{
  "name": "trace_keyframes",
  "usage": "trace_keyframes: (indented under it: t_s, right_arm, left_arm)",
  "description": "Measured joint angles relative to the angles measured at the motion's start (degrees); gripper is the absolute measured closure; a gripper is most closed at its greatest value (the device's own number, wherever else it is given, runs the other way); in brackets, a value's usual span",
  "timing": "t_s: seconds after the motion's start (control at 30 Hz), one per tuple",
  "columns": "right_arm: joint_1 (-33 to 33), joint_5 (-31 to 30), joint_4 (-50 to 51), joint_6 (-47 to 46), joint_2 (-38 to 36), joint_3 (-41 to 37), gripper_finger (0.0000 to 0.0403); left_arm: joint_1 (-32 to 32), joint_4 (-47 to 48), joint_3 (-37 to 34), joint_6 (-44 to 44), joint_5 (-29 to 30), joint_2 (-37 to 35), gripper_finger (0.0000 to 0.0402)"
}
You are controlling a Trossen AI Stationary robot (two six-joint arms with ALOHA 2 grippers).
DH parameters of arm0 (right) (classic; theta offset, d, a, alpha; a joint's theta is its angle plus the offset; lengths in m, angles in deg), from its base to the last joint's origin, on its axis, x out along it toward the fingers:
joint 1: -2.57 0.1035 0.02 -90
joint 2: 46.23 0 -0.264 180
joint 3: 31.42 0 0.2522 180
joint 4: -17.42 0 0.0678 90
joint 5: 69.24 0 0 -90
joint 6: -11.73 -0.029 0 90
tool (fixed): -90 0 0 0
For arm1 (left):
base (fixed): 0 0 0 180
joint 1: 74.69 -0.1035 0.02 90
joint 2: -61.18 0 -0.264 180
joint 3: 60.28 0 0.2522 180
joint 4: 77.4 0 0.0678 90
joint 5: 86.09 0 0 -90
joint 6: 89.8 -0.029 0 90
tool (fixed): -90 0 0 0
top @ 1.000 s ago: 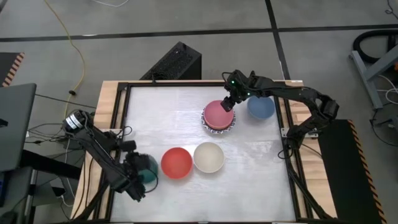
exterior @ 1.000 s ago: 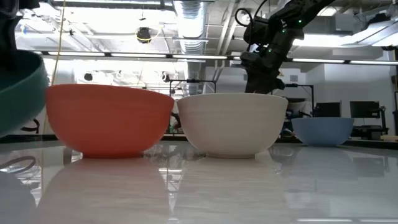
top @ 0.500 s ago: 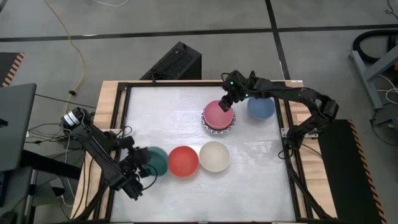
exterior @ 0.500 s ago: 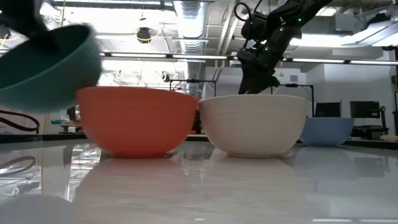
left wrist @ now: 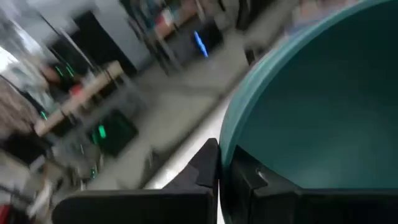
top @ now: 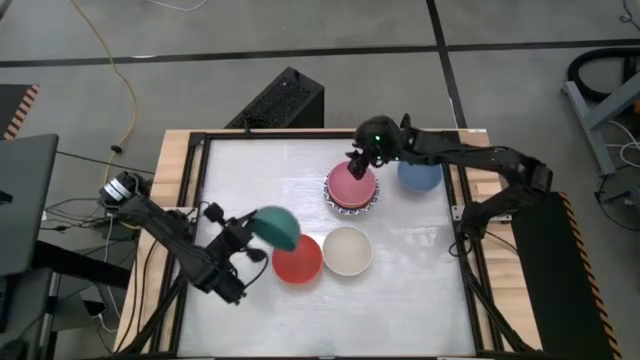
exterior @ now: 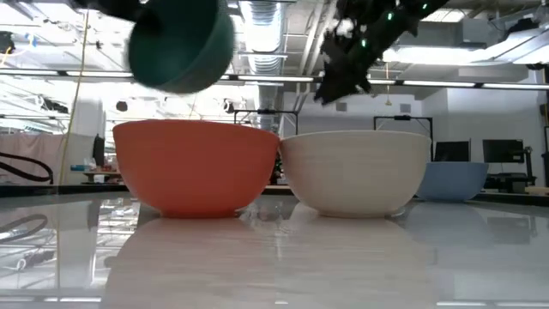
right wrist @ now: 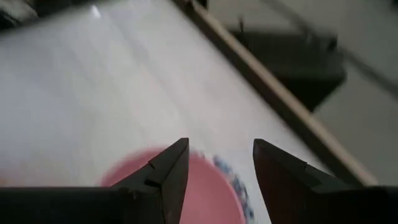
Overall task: Nest bowls inside each other by size order
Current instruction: Stack the green bowl on top of the pink bowl
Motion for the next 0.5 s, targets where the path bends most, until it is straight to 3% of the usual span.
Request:
trace_keyframes:
  t_s: [0.13,0.5]
  right_arm:
    - [4.6,-5.1,-5.1,1.6,-3.6,0.0,0.0204]
    - [20.0,-23.5,-12.5,7.4,-6.9,0.0,0.0204]
  left_arm:
    - [-5.2,0.0,0.1,3.0,11.5,0.0,0.0401]
    - [-24.1,-4.5,0.4,3.2,11.9,0.0,0.0401]
